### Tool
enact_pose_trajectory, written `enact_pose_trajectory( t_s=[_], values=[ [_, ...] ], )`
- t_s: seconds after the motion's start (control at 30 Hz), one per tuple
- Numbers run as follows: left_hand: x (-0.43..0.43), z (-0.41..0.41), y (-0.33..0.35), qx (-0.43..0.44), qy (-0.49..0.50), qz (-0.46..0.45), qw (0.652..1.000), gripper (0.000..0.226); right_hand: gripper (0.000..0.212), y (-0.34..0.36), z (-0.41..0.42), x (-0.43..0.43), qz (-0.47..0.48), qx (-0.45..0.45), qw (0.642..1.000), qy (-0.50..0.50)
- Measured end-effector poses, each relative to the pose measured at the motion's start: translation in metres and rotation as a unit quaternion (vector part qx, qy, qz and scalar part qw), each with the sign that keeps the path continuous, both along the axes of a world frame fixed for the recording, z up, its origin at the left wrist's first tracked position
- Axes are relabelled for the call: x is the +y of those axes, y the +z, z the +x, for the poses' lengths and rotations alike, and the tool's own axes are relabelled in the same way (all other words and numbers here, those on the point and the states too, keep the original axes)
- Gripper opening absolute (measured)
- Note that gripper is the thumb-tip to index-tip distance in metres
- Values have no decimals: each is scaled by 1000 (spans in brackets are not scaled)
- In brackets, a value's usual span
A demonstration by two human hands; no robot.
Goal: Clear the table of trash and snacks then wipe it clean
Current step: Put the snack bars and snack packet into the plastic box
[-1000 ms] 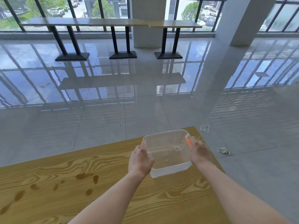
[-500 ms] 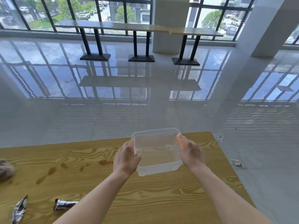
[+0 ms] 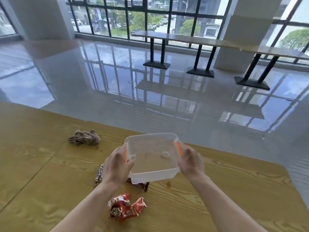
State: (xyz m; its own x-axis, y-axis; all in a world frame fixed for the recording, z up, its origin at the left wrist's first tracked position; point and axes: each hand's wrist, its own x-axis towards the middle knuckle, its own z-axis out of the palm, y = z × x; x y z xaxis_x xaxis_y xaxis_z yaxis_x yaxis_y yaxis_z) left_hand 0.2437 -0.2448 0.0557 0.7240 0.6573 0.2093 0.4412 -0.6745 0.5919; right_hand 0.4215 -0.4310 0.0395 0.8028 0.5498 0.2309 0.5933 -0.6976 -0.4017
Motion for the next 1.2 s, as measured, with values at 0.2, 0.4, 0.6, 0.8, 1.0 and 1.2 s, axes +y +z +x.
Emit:
enact_pose_trajectory(
  t_s=[0.2, 0.4, 0.6, 0.8, 1.0, 1.2],
  values=[
    [64, -92, 8, -1, 87, -9, 996, 33, 36, 6, -63, 95, -7, -31, 995, 90],
    [119, -167, 7, 6, 161, -22, 987, 19, 41, 3, -117, 180, -6, -35, 989, 145],
    [170, -226, -6, 11, 217, -20, 976, 18, 40, -10, -163, 257, -29, -9, 980, 197],
    [213, -254, -32, 40, 234, -40, 971, 24, 36, -34, -190, 308, -52, 9, 975, 215],
    [226, -253, -52, 40, 227, -86, 969, 36, 16, -53, -194, 324, -63, 27, 979, 193],
    [230, -255, -78, 51, 202, -83, 974, 58, 21, -61, -197, 317, -62, 49, 978, 194]
  ],
)
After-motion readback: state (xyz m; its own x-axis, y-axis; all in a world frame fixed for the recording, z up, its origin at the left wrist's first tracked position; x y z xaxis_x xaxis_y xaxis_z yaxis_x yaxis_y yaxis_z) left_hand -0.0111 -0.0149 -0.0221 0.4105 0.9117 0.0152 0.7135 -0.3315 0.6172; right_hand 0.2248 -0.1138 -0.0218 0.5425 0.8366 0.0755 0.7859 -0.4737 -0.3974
